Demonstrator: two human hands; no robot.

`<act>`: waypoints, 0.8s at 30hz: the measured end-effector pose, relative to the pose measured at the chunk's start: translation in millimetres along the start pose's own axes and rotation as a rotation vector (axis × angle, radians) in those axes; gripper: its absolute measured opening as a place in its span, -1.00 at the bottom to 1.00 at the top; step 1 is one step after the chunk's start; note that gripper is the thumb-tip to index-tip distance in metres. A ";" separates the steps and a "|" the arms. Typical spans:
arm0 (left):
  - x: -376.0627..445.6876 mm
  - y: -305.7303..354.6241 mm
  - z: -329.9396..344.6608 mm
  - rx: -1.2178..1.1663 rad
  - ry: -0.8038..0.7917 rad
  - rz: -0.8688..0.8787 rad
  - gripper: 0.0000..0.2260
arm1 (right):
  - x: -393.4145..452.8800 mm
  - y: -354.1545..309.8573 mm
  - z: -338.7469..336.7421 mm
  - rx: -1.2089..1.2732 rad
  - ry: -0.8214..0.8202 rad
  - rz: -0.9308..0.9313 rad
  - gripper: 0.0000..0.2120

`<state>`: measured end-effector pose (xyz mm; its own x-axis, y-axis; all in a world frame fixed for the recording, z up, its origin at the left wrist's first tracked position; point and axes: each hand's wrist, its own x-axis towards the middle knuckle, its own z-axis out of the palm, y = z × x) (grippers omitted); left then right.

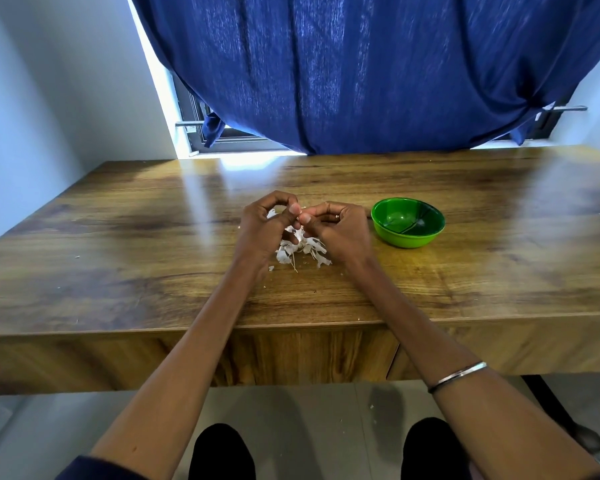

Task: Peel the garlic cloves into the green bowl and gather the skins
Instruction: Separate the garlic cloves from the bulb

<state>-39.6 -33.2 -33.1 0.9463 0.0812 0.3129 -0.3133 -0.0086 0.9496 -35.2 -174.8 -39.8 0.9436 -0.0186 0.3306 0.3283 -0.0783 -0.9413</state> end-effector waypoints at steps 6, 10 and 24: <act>0.8 -1.5 0.3 -0.041 -0.023 -0.016 -0.84 | 1.4 -0.9 0.8 0.128 -0.046 0.123 -0.97; -0.4 0.0 4.4 -0.041 -0.071 0.006 -0.85 | 2.5 -0.5 0.8 0.191 -0.072 0.148 -0.97; -0.4 1.8 3.0 -0.051 0.025 0.031 -0.91 | 0.9 -3.3 -2.2 0.312 -0.175 0.156 -0.95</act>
<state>-40.3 -36.3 -31.5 0.9341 0.1063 0.3408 -0.3465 0.0392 0.9372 -35.5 -176.7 -36.3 0.9674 0.1664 0.1907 0.1521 0.2198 -0.9636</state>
